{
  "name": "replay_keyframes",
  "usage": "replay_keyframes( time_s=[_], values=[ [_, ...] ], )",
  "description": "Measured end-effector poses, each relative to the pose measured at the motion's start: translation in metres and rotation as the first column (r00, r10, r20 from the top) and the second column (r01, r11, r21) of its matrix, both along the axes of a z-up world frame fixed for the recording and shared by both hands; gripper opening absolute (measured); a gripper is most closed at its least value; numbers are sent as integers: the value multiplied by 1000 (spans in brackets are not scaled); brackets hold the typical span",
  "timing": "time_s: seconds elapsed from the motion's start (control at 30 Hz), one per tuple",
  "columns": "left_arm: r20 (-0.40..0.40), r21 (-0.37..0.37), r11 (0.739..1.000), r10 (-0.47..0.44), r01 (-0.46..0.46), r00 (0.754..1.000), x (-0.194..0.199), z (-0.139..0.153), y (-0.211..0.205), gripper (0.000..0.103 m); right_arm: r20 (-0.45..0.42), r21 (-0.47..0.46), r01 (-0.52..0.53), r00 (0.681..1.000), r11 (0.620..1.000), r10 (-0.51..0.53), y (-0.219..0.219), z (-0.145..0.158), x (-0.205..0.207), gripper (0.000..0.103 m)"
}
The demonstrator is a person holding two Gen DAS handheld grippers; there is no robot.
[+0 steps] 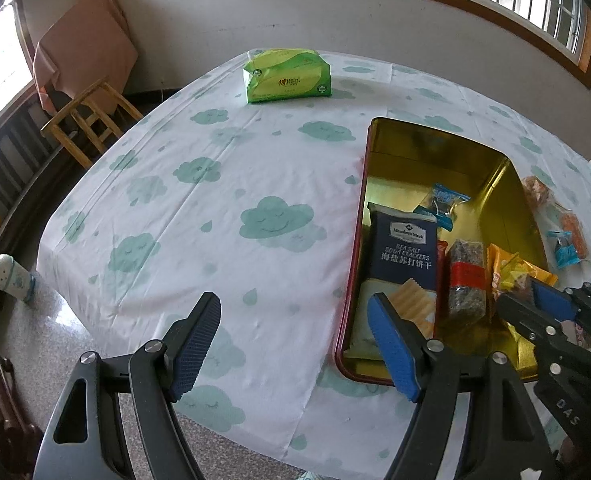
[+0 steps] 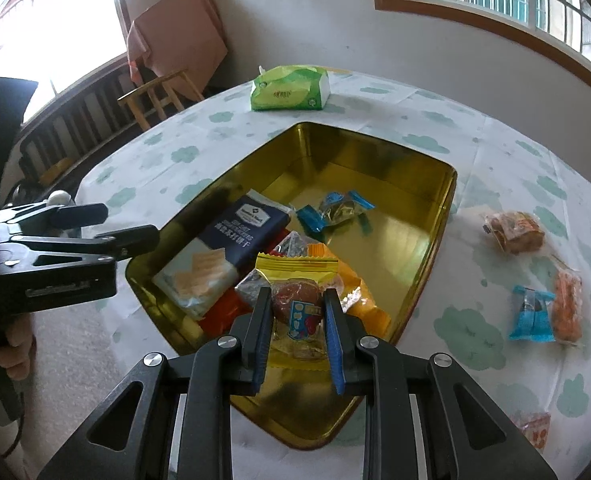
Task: Organize snacks
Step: 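Carry the yellow-wrapped cake into the tin and release it with the right gripper, then move the right gripper to the red-printed square cake packet and grasp it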
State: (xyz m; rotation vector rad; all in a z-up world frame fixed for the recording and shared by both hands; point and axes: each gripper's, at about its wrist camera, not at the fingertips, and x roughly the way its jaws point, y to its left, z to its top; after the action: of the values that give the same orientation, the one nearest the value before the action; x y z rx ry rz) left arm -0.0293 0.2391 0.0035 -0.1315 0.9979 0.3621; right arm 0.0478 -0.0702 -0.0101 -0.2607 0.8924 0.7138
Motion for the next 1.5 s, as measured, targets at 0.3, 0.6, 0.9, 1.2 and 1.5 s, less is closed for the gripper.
replay_keyframes(
  time_s=[0.3,0.6,0.9,1.2,1.5],
  values=[
    [-12,-2,1000,-9,9,1000,-1,-3,-3,73,5,8,-12,1000,1000,12,18,-6,7,29],
    [-9,6,1000,-22,22,1000,0,2,-12,73,16,57,-8,1000,998,7,13,5,7,46],
    [3,11,998,-56,56,998,-1,10,-29,74,44,63,46,998,997,-49,-30,13,2,48],
    [7,19,994,-107,107,994,2,13,-52,76,63,2,230,971,973,-229,-121,2,7,52],
    [-9,18,985,-171,171,985,8,10,-81,76,27,-37,333,943,942,-333,-162,-27,14,52]
  ],
)
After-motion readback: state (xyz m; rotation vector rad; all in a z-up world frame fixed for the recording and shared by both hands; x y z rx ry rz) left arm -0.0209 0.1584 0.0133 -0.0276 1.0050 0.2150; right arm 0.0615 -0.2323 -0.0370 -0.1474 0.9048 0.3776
